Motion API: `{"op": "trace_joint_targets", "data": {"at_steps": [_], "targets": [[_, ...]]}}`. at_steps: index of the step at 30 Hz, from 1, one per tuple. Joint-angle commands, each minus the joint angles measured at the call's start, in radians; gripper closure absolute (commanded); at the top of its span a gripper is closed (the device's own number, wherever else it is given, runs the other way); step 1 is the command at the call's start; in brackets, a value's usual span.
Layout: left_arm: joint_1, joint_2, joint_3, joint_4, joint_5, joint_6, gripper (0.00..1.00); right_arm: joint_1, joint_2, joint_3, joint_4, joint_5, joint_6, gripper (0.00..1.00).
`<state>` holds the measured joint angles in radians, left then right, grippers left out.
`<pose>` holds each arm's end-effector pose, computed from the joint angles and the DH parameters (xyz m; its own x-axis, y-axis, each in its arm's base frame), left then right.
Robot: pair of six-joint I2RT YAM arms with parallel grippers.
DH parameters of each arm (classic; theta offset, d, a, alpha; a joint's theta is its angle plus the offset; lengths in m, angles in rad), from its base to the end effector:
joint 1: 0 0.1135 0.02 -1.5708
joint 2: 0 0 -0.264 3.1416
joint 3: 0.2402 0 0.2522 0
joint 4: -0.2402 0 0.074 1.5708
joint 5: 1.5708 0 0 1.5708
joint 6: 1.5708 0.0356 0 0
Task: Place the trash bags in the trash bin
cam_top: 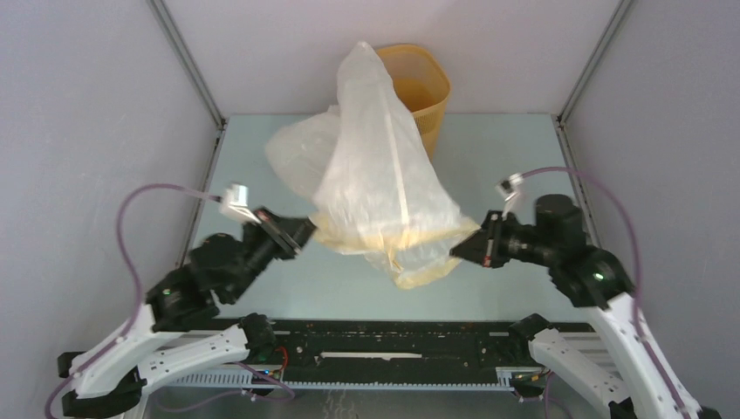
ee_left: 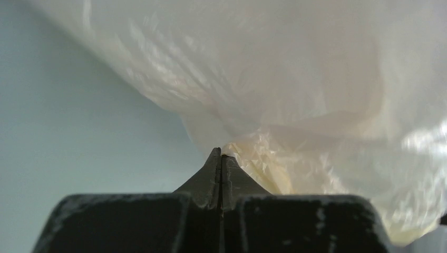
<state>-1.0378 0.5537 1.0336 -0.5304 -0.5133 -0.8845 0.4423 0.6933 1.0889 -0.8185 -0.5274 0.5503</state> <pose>0.0607 -0.0686 0.4133 -0.4039 -0.6416 -0.6521 0.2977 0.5818 -0.7569 0.0966 0.0656 0.3890 -0.7265 0.1560 -0.6693 -0.4748 0.5901 0.6529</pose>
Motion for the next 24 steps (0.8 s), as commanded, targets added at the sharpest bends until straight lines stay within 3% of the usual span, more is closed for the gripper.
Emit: {"op": "trace_joint_targets", "data": {"at_steps": [1,4,7,11,14,24], "targets": [[0.001,-0.159,-0.189,-0.188,-0.051,-0.279,1.0,0.013,-0.035,-0.164,-0.062,-0.038,-0.004,1.0],[0.001,-0.222,-0.161,-0.188,-0.126,-0.252,1.0,0.012,-0.018,-0.139,-0.017,-0.07,-0.002,1.0],[0.001,-0.145,-0.032,-0.099,-0.149,-0.094,1.0,0.015,0.071,-0.091,0.045,-0.153,0.021,1.0],[-0.004,0.156,0.261,-0.073,-0.018,0.093,1.0,0.025,0.14,-0.023,0.089,-0.192,0.027,1.0],[-0.051,0.394,0.415,-0.057,0.049,0.112,1.0,0.026,0.138,0.008,0.076,-0.191,0.007,1.0],[-0.113,0.813,0.606,0.119,0.324,0.092,1.0,0.026,0.027,0.008,0.135,-0.156,0.004,0.99]]}}
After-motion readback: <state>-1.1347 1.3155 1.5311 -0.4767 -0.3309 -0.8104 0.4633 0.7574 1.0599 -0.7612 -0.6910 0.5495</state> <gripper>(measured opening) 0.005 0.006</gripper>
